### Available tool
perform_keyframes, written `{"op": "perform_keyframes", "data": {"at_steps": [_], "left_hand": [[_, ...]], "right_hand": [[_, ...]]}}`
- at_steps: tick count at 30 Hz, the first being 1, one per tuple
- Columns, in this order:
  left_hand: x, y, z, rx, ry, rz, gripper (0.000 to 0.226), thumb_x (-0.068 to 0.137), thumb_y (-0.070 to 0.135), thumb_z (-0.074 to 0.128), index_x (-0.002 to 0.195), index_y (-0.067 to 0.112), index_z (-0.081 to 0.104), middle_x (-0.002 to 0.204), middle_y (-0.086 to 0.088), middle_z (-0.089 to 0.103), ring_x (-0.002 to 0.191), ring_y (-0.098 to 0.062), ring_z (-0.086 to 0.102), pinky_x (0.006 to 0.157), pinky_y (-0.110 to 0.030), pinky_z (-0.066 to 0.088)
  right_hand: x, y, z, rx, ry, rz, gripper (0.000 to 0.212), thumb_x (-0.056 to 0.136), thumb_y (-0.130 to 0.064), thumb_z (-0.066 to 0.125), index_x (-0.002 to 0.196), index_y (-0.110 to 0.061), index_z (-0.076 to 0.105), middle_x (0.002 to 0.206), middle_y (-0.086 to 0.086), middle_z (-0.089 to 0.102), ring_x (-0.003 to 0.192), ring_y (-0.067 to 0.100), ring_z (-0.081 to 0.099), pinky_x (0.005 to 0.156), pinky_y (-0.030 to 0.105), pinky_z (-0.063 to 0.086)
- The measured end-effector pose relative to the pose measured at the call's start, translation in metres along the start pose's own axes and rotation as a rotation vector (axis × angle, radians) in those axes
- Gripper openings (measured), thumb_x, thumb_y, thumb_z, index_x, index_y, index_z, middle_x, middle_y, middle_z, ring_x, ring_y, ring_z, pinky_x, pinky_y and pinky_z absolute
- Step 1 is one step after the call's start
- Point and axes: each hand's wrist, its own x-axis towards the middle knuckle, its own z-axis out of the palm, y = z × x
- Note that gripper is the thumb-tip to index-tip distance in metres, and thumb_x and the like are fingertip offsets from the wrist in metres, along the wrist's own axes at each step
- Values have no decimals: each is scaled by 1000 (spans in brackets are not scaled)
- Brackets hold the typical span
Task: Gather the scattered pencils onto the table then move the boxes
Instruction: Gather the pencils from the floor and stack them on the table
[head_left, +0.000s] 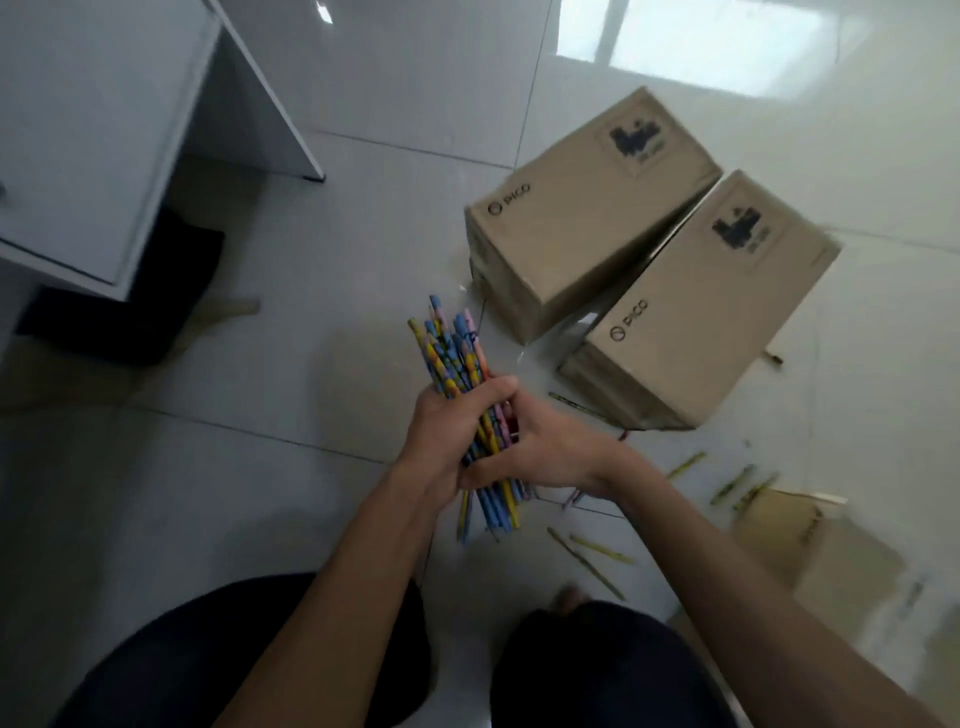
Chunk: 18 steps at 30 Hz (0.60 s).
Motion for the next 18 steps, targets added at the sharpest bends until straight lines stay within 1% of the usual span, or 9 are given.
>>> {"op": "perform_keyframes", "data": {"at_steps": [2, 4, 7, 8, 10, 12, 15, 16, 18], "left_hand": [[-45, 39, 5, -39, 41, 11, 14, 81, 12, 80, 92, 8, 73, 82, -15, 76, 71, -25, 75, 63, -32, 58], [-92, 81, 8, -74, 66, 26, 20, 80, 14, 81, 96, 7, 72, 84, -13, 77, 75, -26, 75, 67, -34, 59], [-157, 135, 11, -60, 100, 69, 31, 79, 21, 83, 104, 8, 71, 89, -9, 78, 83, -24, 76, 73, -35, 59], [-179, 155, 12, -65, 121, 86, 33, 77, 24, 84, 104, 9, 72, 89, -7, 78, 83, -21, 76, 70, -32, 59], [-213, 183, 16, -74, 191, 113, 35, 73, 28, 87, 101, 12, 73, 87, -4, 77, 81, -17, 75, 64, -25, 56], [-245, 217, 15, -126, 261, 88, 38, 69, 33, 89, 97, 13, 73, 85, -4, 76, 79, -17, 74, 63, -24, 54], [-289, 262, 5, -177, 297, 64, 41, 66, 38, 90, 94, 13, 73, 84, -6, 75, 81, -22, 74, 71, -32, 58], [-301, 276, -1, -186, 305, 72, 37, 68, 37, 89, 94, 15, 73, 84, -6, 75, 80, -21, 73, 70, -32, 58], [-317, 298, -17, -182, 322, 81, 24, 74, 31, 85, 90, 19, 71, 83, -6, 73, 77, -18, 72, 64, -28, 54]], "right_hand": [[-32, -46, 8, 24, 23, 4, 83, 71, 4, 84, 138, -21, 43, 109, 4, 73, 95, 13, 74, 80, 29, 61], [-64, -92, 14, 37, 22, 14, 81, 70, 7, 81, 137, -20, 43, 107, 11, 73, 94, 21, 74, 80, 37, 63], [-108, -156, 29, 22, -12, 6, 80, 74, 11, 70, 141, -20, 41, 98, 16, 72, 81, 20, 72, 65, 29, 58], [-123, -180, 35, 17, -12, -5, 80, 75, 12, 67, 142, -22, 40, 99, 19, 71, 81, 19, 71, 64, 29, 57], [-146, -214, 48, -3, -17, -31, 79, 77, 12, 63, 143, -24, 40, 106, 25, 68, 83, 24, 67, 66, 35, 55], [-167, -251, 62, -27, 7, -18, 75, 77, 11, 60, 142, -19, 40, 98, 28, 63, 77, 26, 61, 59, 36, 50], [-190, -297, 81, -78, 11, -10, 69, 74, 10, 62, 136, -15, 44, 84, 10, 63, 66, 19, 58, 51, 30, 46], [-195, -314, 86, -123, 12, -25, 62, 74, 11, 63, 129, -15, 51, 80, 2, 65, 63, 14, 60, 51, 28, 46], [-198, -343, 97, -223, 25, -40, 36, 74, 9, 68, 99, -17, 64, 66, -12, 65, 56, 3, 60, 51, 23, 48]]}}
